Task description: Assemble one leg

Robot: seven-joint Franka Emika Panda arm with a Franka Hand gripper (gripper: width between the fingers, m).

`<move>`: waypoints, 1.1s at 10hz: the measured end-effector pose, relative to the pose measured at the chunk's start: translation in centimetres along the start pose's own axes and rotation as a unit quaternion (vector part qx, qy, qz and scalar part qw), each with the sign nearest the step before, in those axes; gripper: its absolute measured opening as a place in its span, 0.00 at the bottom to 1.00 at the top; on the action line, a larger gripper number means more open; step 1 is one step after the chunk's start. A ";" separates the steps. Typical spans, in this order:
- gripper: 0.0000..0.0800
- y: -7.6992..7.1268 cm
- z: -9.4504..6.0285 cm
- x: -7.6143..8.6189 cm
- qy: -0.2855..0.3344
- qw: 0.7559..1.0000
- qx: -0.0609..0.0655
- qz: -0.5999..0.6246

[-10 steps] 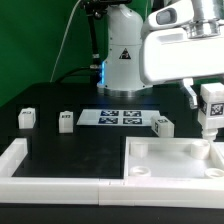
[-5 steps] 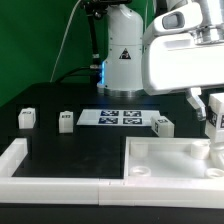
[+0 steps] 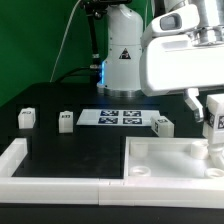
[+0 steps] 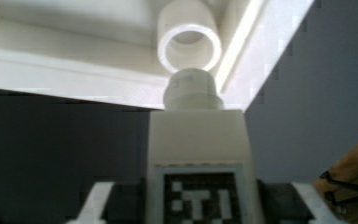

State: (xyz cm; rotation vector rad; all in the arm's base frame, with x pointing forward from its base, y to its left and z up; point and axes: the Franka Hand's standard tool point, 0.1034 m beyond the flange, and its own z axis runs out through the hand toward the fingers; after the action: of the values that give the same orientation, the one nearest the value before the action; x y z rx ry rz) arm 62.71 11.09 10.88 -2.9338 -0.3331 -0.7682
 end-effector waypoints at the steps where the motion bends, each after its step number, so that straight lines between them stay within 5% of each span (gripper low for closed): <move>1: 0.36 0.1 0.5 0.4 0.001 1.000 0.001 0.000; 11: 0.36 0.2 2.7 -0.6 0.005 1.000 -0.001 0.004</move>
Offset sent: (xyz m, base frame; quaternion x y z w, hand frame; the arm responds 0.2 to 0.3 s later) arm 0.0123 0.0011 -0.0107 0.0017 0.0068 -0.0001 1.0000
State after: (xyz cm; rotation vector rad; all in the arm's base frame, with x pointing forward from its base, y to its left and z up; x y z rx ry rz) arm 63.48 11.17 8.23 -2.9302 -0.3202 -0.7809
